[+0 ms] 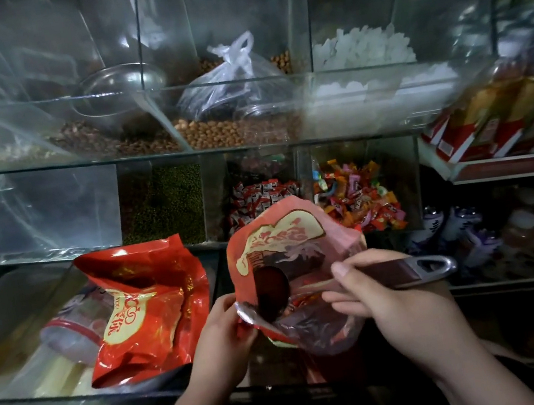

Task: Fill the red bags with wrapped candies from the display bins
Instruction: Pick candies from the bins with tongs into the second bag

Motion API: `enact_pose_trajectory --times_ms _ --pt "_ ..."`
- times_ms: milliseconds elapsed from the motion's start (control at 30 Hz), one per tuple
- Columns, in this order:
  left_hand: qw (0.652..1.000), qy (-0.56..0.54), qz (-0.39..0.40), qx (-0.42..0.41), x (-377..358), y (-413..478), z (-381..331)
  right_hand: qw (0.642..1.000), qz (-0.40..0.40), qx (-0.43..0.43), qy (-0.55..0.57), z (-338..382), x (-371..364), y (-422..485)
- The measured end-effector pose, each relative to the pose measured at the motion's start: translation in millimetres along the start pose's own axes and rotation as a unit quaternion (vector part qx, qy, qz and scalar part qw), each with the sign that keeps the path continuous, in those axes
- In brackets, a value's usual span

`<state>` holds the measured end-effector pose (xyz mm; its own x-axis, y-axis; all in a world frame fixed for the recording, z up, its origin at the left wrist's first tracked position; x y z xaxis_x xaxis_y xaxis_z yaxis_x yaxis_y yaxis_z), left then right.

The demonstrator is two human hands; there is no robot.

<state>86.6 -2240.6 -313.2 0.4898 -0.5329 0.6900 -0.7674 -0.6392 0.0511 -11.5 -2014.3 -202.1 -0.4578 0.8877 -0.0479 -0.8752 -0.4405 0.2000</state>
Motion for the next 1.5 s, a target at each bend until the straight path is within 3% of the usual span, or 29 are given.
enact_pose_trajectory --times_ms 133,300,433,500,567,633,667,733,800,833,967,1167,1267,1500 --pt "1.0 0.016 0.001 -0.021 1.5 -1.8 -6.6 0.999 -0.025 0.006 -0.023 -3.0 15.0 8.0" --pt "0.997 -0.031 -0.07 0.006 32.1 4.8 6.0 0.962 0.034 0.065 -0.262 1.1 18.5 12.8" --pt "0.987 -0.008 0.021 0.161 33.5 2.0 37.7 0.95 0.086 0.052 -0.295 -4.4 1.7 6.4" --pt "0.988 0.017 0.045 0.148 39.0 -6.0 29.8 0.951 0.118 0.056 -0.281 -5.4 -10.0 2.7" --pt "0.986 -0.123 -0.005 0.111 67.8 -19.5 3.8 0.953 0.13 0.077 -0.262 -0.1 -18.2 2.3" --pt "0.955 -0.272 -0.068 0.096 97.2 -37.6 -18.9 0.953 0.139 0.101 -0.248 6.9 -25.0 3.7" --pt "0.956 -0.267 -0.073 0.099 101.4 -44.4 -29.4 0.951 0.152 0.11 -0.247 9.7 -30.1 4.3" --pt "0.977 -0.144 -0.03 0.157 87.6 -51.1 -41.6 0.936 0.191 0.135 -0.263 12.9 -41.9 3.4" --pt "0.982 0.004 0.005 0.187 70.0 -53.2 -46.0 0.905 0.241 0.169 -0.307 12.4 -54.1 -0.7" --pt "0.982 0.026 0.019 0.188 62.2 -51.5 -46.3 0.886 0.265 0.185 -0.333 10.2 -58.8 -2.8" --pt "0.982 -0.053 0.046 0.176 53.8 -44.8 -45.8 0.846 0.27 0.215 -0.405 -8.6 -59.3 3.8" --pt "0.97 -0.165 0.028 0.176 53.0 -34.8 -41.6 0.923 0.161 0.093 -0.337 -46.3 -47.1 44.8" --pt "0.971 -0.185 0.01 0.153 51.9 -33.4 -41.2 0.931 0.153 0.067 -0.324 -54.1 -54.9 54.4" --pt "0.967 -0.219 -0.004 0.129 47.7 -33.3 -38.1 0.943 0.119 0.104 -0.295 -44.8 -63.0 35.2"
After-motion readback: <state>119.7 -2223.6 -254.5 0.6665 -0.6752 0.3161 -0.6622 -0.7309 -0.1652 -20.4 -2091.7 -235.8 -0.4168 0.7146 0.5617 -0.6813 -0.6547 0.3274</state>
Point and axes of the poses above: each hand's wrist, its own y-axis towards the middle knuckle, its own x-axis out of the back of the hand, z = x × y, the point moved 10 cm from there along y, towards the middle knuckle, and after that the axes turned 13 degrees about x, right-handed, at the moved point
